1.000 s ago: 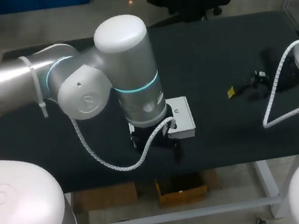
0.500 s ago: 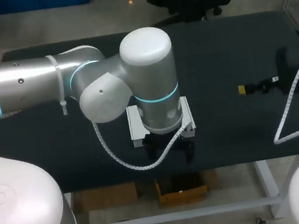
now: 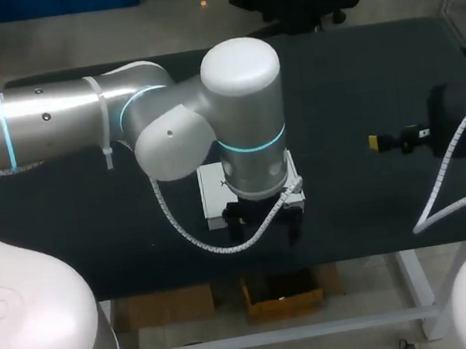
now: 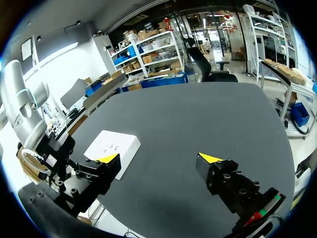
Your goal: Assemble the packaging by folding the flat box into shape, placing the metal phone stand inside, and closing the box properly
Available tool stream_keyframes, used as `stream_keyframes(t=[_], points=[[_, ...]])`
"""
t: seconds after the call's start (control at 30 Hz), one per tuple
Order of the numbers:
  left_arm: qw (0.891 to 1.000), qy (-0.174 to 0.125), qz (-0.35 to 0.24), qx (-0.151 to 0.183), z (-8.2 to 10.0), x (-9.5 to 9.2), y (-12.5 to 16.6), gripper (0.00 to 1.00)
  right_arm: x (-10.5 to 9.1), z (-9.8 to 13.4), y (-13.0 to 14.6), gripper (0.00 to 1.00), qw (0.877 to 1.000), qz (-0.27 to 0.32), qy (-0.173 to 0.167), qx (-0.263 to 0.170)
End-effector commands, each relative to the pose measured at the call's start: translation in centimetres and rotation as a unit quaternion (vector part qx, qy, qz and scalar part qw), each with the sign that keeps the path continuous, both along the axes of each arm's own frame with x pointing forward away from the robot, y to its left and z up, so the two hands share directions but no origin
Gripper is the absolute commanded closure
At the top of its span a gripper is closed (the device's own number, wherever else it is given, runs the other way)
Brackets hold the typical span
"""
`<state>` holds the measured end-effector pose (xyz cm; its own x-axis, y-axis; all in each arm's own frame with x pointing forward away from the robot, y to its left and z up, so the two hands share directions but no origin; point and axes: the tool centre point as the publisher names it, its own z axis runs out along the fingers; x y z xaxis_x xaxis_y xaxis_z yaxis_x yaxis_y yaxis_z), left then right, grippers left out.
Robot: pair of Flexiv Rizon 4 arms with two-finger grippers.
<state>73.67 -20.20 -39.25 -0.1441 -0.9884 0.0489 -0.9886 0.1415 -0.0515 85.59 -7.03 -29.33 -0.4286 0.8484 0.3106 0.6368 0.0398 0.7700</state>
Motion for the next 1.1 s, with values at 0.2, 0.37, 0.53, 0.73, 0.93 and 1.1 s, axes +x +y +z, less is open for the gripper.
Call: stream_keyframes(t=[0.2,0.37,0.53,0.73,0.93,1.1], points=[[1.0,0.003,0.017,-0.001,-0.6,1.7,0.6,0.0,0.0,-0.2,0.0,0.0,1.0,-0.001,-0.007,-0.002],[1.0,0.002,0.026,0.002,-0.5,2.5,0.6,0.0,0.8,-0.4,-0.9,0.0,0.999,0.007,-0.054,0.001],[1.0,0.003,0.03,0.003,-0.3,3.3,0.6,0.0,2.6,-0.5,-2.0,0.0,0.995,0.043,-0.09,-0.005],[0.999,0.007,0.035,0.003,-0.4,4.4,0.4,0.0,5.0,-0.4,-3.0,0.0,0.99,0.099,-0.104,-0.011],[0.999,0.01,0.038,0.002,-0.4,5.5,0.2,0.0,7.3,-0.1,-3.9,0.0,0.987,0.111,-0.118,-0.019],[0.999,0.012,0.041,0.002,-0.4,6.4,0.0,0.0,8.9,0.1,-4.3,0.0,0.984,0.116,-0.131,-0.021]])
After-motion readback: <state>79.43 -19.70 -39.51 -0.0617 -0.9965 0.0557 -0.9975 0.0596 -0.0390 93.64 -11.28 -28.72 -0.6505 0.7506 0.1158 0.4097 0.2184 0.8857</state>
